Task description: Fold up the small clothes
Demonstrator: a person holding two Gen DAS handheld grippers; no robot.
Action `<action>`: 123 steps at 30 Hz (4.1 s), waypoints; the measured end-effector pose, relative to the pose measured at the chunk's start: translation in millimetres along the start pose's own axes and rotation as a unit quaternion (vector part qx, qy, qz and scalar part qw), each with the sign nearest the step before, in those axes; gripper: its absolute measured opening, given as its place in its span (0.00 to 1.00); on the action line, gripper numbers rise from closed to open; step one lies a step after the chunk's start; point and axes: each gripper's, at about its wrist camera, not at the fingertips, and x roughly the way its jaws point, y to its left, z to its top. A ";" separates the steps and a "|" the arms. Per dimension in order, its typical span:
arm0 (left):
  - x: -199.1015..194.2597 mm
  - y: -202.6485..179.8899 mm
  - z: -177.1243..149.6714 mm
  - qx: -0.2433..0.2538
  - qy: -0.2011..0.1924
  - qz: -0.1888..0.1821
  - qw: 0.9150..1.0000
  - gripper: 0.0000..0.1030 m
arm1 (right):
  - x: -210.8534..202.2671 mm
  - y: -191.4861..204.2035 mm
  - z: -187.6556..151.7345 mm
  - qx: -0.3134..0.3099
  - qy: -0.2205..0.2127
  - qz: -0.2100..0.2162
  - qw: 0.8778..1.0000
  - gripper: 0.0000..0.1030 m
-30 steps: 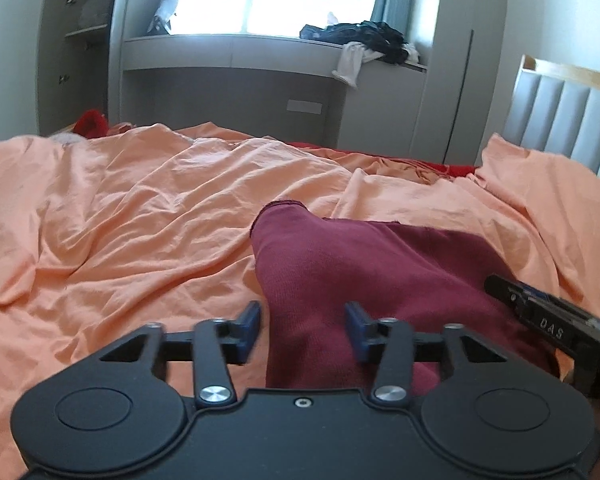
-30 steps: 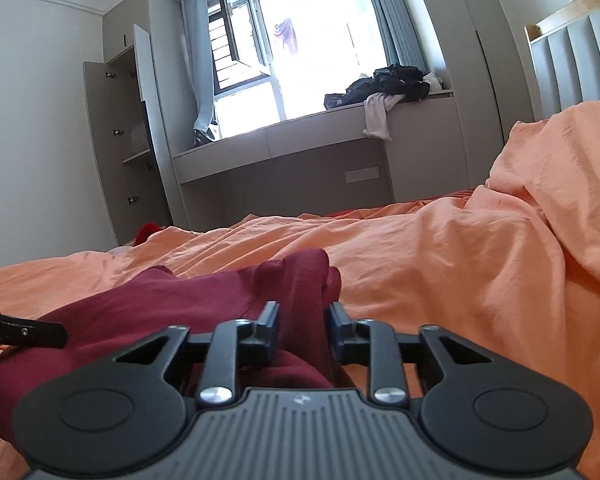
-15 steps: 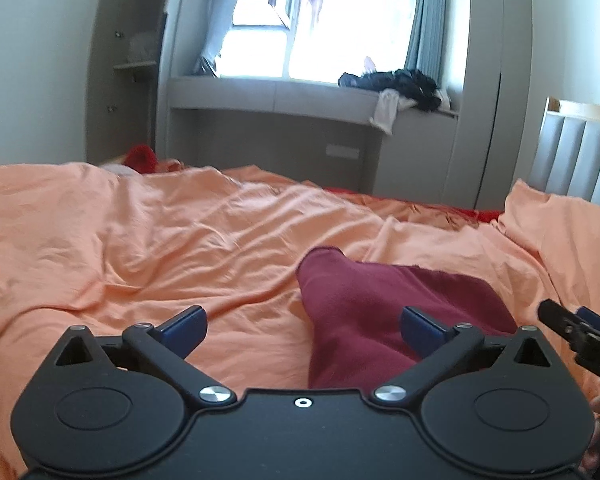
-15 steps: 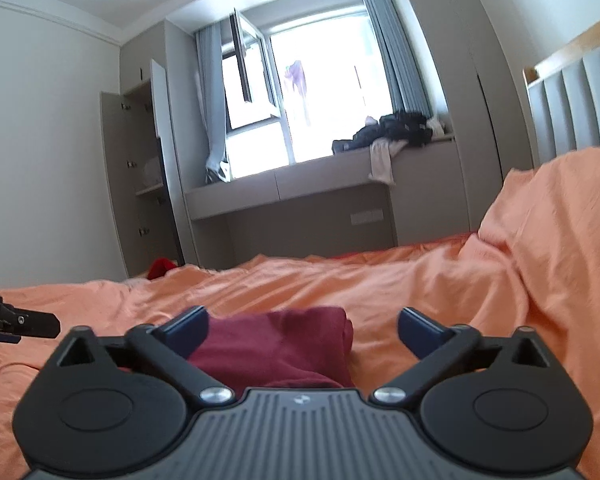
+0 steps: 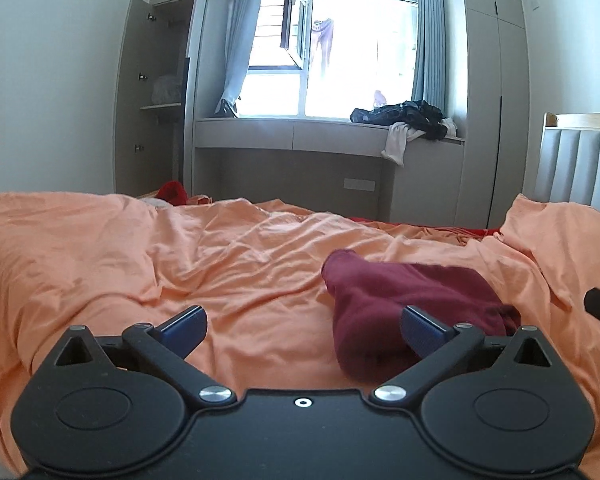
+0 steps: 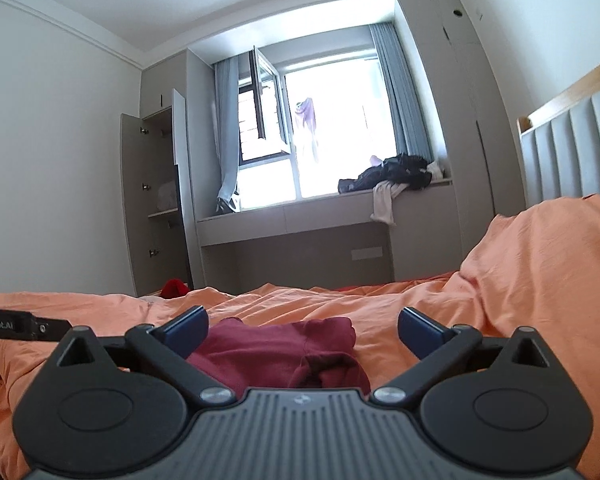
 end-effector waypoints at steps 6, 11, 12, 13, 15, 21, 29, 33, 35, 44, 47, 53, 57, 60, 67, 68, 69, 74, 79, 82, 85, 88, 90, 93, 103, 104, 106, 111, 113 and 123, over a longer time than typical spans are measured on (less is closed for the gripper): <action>-21.4 -3.1 -41.4 0.013 0.006 0.003 1.000 1.00 | -40.5 3.9 -20.7 0.006 -0.001 -0.013 1.000 1.00; -31.5 -2.9 -74.6 0.027 0.005 0.005 1.000 1.00 | -62.6 5.2 -44.1 -0.009 -0.005 -0.029 1.000 1.00; -32.3 -1.8 -80.1 0.025 0.005 0.003 1.000 1.00 | -65.5 5.0 -49.0 -0.009 -0.008 -0.029 1.000 1.00; -33.9 -0.6 -85.3 0.023 0.004 0.002 1.000 1.00 | -68.4 4.8 -54.6 -0.009 -0.012 -0.029 0.999 1.00; -36.1 1.6 -95.5 0.017 0.000 0.003 1.000 1.00 | -73.2 5.5 -62.6 -0.011 -0.017 -0.033 0.999 1.00; -39.6 8.8 -111.8 0.011 -0.002 0.007 1.000 1.00 | -80.4 10.5 -81.8 -0.050 -0.030 -0.040 0.997 1.00; -34.1 8.8 -126.9 0.017 0.005 0.013 1.000 1.00 | -76.1 5.3 -97.1 -0.047 -0.017 -0.039 0.998 1.00; -31.0 6.1 -131.7 0.029 0.012 0.016 0.999 1.00 | -75.9 -0.6 -99.9 -0.037 -0.014 -0.043 0.998 1.00; -30.3 4.6 -132.8 0.034 0.013 0.016 0.999 1.00 | -75.9 -2.5 -100.6 -0.033 -0.013 -0.044 0.998 1.00; -28.7 2.7 -133.3 0.037 0.015 0.016 0.999 1.00 | -75.9 -3.9 -104.1 -0.033 -0.007 -0.046 0.998 1.00; -28.1 2.5 -133.1 0.037 0.016 0.018 0.999 1.00 | -75.9 -4.6 -104.9 -0.033 -0.006 -0.046 0.998 1.00; -28.0 2.7 -133.5 0.038 0.016 0.018 0.999 1.00 | -74.9 -3.9 -104.2 -0.036 -0.005 -0.046 0.998 1.00; -28.0 2.8 -133.4 0.038 0.016 0.018 0.999 1.00 | -75.0 -4.4 -104.7 -0.037 -0.004 -0.046 0.998 1.00; -28.0 2.9 -133.4 0.038 0.016 0.018 0.999 1.00 | -75.0 -4.8 -105.4 -0.036 -0.004 -0.047 0.998 1.00; -27.7 3.1 -133.5 0.037 0.016 0.018 0.999 1.00 | -74.8 -4.8 -105.9 -0.036 -0.003 -0.047 0.998 1.00; -27.8 2.9 -133.4 0.038 0.016 0.018 0.999 1.00 | -74.6 -4.7 -106.2 -0.036 -0.003 -0.047 0.998 1.00; -27.7 2.9 -133.4 0.038 0.017 0.018 0.999 1.00 | -74.9 -4.9 -105.9 -0.036 -0.003 -0.047 0.998 1.00; -27.9 2.8 -133.4 0.038 0.017 0.018 0.999 1.00 | -74.4 -5.0 -105.8 -0.036 -0.002 -0.047 0.998 1.00; -27.0 2.5 -133.7 0.038 0.018 0.018 0.999 1.00 | -74.3 -5.2 -106.2 -0.036 -0.002 -0.048 0.998 1.00; -26.8 4.1 -135.2 0.036 0.019 0.017 0.999 1.00 | -74.2 -5.4 -106.6 -0.036 -0.002 -0.047 0.998 1.00; -26.8 3.5 -135.2 0.037 0.019 0.017 0.999 1.00 | -74.3 -5.5 -106.5 -0.036 -0.001 -0.048 0.998 1.00; -26.8 4.0 -135.5 0.037 0.019 0.018 0.999 1.00 | -74.3 -5.5 -106.5 -0.036 -0.002 -0.048 0.998 1.00; -26.9 3.3 -135.0 0.037 0.019 0.017 0.999 1.00 | -74.3 -5.6 -106.4 -0.036 -0.002 -0.048 0.998 1.00; -27.0 3.1 -134.9 0.037 0.019 0.017 0.999 1.00 | -74.4 -5.6 -106.4 -0.036 -0.001 -0.048 0.998 1.00; -25.7 3.5 -136.2 0.039 0.021 0.017 0.999 1.00 | -73.7 -6.6 -107.3 -0.036 0.000 -0.048 0.998 1.00; -25.7 3.4 -136.2 0.039 0.021 0.017 0.999 1.00 | -73.7 -6.6 -107.3 -0.036 0.000 -0.048 0.998 1.00; -25.7 3.5 -136.2 0.039 0.021 0.017 0.999 1.00 | -73.7 -6.6 -107.3 -0.036 0.000 -0.049 0.998 1.00; -25.7 3.2 -136.0 0.039 0.021 0.017 0.999 1.00 | -73.8 -6.6 -107.2 -0.036 0.000 -0.049 0.998 1.00; -25.7 3.2 -136.0 0.039 0.021 0.017 0.999 1.00 | -73.7 -6.8 -107.3 -0.036 0.001 -0.049 0.998 1.00; -24.9 2.6 -135.6 0.040 0.022 0.017 0.999 1.00 | -73.8 -7.4 -108.1 -0.035 0.001 -0.049 0.998 1.00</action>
